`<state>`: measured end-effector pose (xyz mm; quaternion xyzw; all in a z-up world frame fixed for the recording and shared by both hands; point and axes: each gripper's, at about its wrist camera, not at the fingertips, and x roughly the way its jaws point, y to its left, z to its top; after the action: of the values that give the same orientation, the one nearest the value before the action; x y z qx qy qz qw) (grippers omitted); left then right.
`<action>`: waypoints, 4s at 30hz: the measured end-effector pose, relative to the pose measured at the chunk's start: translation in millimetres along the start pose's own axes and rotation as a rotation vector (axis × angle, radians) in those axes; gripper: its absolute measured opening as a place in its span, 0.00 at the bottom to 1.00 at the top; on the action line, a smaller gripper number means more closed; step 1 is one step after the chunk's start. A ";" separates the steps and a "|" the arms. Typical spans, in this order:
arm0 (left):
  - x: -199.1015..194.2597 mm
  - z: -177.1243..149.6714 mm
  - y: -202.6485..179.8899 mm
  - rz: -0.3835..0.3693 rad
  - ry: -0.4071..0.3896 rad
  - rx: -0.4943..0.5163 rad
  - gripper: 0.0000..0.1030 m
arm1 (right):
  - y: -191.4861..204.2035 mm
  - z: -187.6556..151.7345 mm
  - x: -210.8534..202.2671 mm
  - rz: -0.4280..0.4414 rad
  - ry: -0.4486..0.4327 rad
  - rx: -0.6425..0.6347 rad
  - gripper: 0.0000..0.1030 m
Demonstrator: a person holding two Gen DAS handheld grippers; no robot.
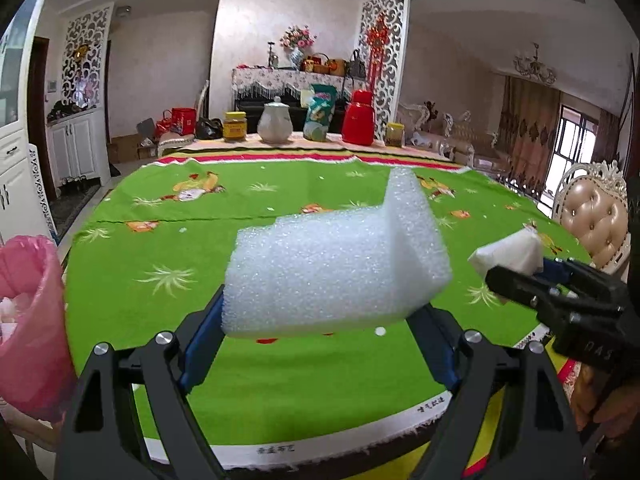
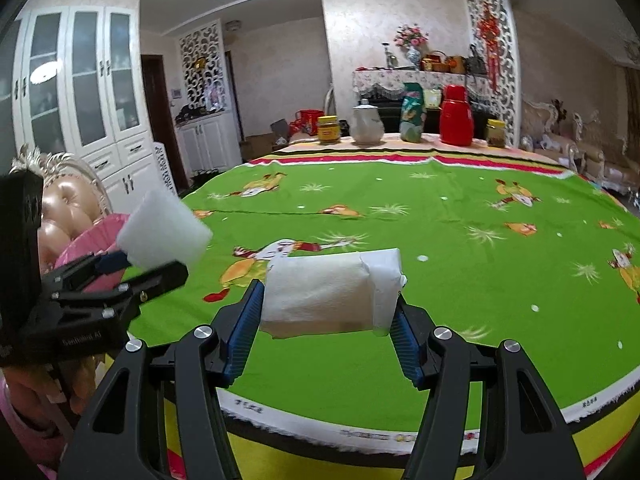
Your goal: Collect trash
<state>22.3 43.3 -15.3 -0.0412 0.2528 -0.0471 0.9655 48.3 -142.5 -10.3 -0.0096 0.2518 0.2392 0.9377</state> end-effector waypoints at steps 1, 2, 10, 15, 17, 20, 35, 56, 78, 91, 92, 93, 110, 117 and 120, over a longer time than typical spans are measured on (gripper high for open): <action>-4.5 -0.5 2.8 0.006 -0.008 0.001 0.80 | 4.0 0.0 0.1 0.008 -0.001 -0.006 0.57; -8.6 -1.3 5.5 0.018 -0.016 0.007 0.80 | 8.2 0.4 0.7 0.016 -0.003 -0.011 0.57; -34.4 -9.5 38.2 0.074 -0.034 -0.012 0.80 | 43.1 7.8 5.4 0.087 -0.028 -0.041 0.57; -55.0 -13.3 66.1 0.129 -0.060 -0.042 0.80 | 75.5 12.8 18.2 0.148 -0.017 -0.089 0.57; -64.1 -15.8 79.7 0.154 -0.065 -0.054 0.80 | 88.3 15.1 24.3 0.176 -0.005 -0.104 0.57; -75.9 -18.4 100.7 0.189 -0.071 -0.078 0.80 | 108.5 18.8 33.1 0.206 0.002 -0.135 0.57; -123.6 -20.6 238.1 0.409 -0.043 -0.203 0.80 | 222.8 43.8 102.2 0.404 0.064 -0.255 0.58; -90.1 -29.8 372.7 0.480 0.061 -0.299 0.80 | 336.1 87.0 204.7 0.563 0.174 -0.267 0.59; -109.5 -41.0 357.8 0.565 -0.006 -0.246 0.95 | 343.9 123.5 204.9 0.637 0.120 -0.211 0.84; -175.5 -17.9 289.6 0.621 -0.176 -0.202 0.95 | 277.4 92.6 96.4 0.487 -0.020 -0.290 0.85; -179.1 -15.2 284.5 0.615 -0.182 -0.206 0.95 | 270.6 88.2 89.5 0.474 -0.026 -0.300 0.85; -182.7 -13.3 277.1 0.606 -0.185 -0.214 0.95 | 266.2 84.9 85.9 0.465 -0.029 -0.304 0.85; -173.3 -51.8 183.5 0.596 -0.135 -0.131 0.95 | 206.4 24.5 80.9 0.395 0.024 -0.275 0.85; -178.3 -65.9 179.4 0.599 -0.163 -0.129 0.95 | 220.3 17.6 91.8 0.429 0.056 -0.282 0.85; -178.9 -69.8 189.1 0.592 -0.148 -0.150 0.95 | 227.5 13.7 96.4 0.448 0.075 -0.286 0.85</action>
<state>-154.0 247.0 -8.8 -0.0401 0.1857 0.2581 0.9473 24.7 103.6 -20.9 -0.0950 0.2459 0.4732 0.8406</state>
